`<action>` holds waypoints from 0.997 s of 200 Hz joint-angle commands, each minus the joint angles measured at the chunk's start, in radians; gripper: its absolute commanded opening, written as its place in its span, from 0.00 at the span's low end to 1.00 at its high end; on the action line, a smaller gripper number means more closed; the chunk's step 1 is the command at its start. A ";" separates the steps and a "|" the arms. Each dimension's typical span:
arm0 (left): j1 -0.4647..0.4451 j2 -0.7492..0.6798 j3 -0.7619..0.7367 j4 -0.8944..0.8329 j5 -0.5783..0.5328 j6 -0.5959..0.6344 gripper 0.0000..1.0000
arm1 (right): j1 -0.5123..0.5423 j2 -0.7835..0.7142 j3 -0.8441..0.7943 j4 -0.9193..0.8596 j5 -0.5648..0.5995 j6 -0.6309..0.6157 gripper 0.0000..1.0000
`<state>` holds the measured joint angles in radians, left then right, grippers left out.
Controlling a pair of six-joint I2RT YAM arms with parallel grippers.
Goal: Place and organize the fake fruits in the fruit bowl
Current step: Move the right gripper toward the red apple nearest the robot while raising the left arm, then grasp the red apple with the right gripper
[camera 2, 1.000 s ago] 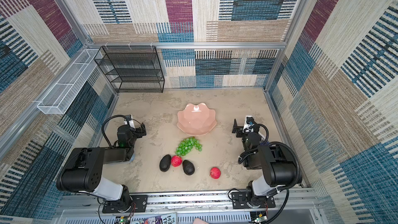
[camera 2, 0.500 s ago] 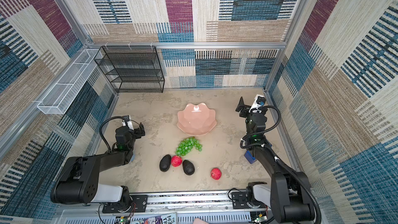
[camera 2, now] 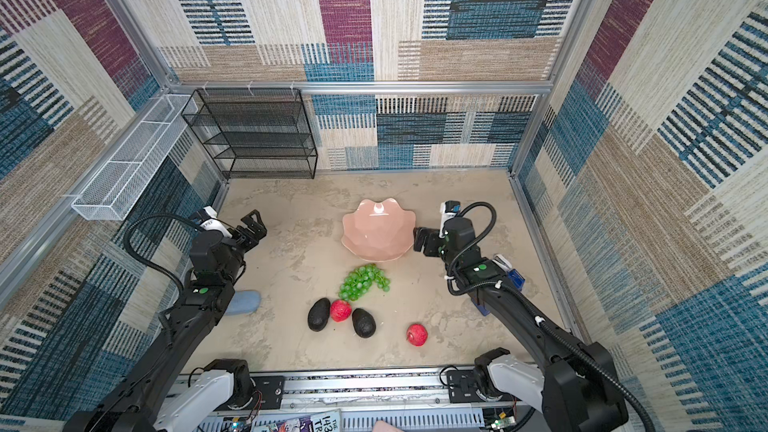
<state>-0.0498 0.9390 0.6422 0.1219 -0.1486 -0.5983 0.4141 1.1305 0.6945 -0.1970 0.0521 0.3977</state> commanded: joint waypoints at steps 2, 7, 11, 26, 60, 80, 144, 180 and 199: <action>0.001 0.001 0.079 -0.263 0.140 -0.003 0.99 | 0.136 0.015 -0.026 -0.301 0.078 0.151 0.96; 0.002 0.001 0.088 -0.283 0.159 0.001 0.99 | 0.170 0.015 -0.033 -0.324 0.093 0.181 0.96; 0.002 -0.002 0.092 -0.294 0.170 0.004 0.99 | 0.193 0.013 -0.039 -0.339 0.103 0.204 0.96; 0.001 -0.020 0.084 -0.307 0.199 0.000 0.99 | 0.266 0.004 -0.059 -0.371 0.104 0.282 0.96; 0.002 -0.069 0.054 -0.326 0.198 0.005 0.99 | 0.430 0.008 -0.068 -0.411 0.097 0.435 0.96; 0.002 -0.078 0.050 -0.331 0.202 0.012 0.99 | 0.516 0.021 -0.074 -0.437 0.086 0.516 0.96; 0.002 -0.080 0.043 -0.330 0.205 0.020 0.99 | 0.661 0.022 -0.093 -0.576 0.110 0.701 0.97; 0.002 -0.076 0.036 -0.316 0.210 0.020 0.99 | 0.715 0.028 -0.127 -0.543 0.081 0.764 0.90; 0.002 -0.074 0.030 -0.311 0.209 0.016 0.99 | 0.715 0.044 -0.128 -0.509 0.097 0.774 0.85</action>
<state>-0.0479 0.8639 0.6800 -0.2127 0.0578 -0.5934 1.1263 1.1591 0.5690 -0.7452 0.1318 1.1152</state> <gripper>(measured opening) 0.989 0.881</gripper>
